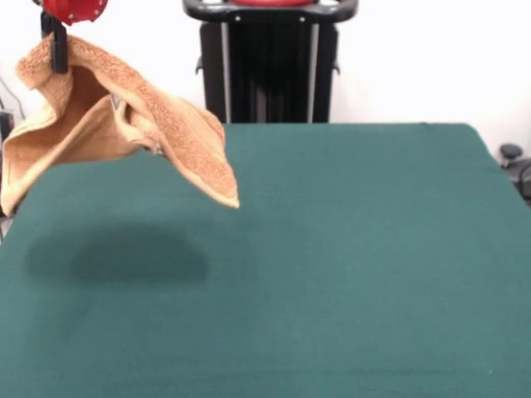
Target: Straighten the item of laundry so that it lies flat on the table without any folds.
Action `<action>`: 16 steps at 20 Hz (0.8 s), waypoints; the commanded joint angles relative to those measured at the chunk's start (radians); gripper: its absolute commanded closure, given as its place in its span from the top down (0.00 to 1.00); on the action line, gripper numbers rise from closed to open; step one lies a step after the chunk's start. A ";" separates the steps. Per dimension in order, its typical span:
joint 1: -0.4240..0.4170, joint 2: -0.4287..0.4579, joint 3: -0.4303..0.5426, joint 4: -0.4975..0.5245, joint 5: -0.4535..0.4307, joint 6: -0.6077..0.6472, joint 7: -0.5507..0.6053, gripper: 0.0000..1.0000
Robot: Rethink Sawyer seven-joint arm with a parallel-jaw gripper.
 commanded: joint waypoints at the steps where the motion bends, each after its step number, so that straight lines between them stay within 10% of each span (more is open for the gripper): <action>1: -0.018 0.088 0.141 0.153 -0.060 -0.076 -0.131 0.00; 16: -0.029 0.285 0.172 0.094 -0.146 -0.358 -0.020 0.00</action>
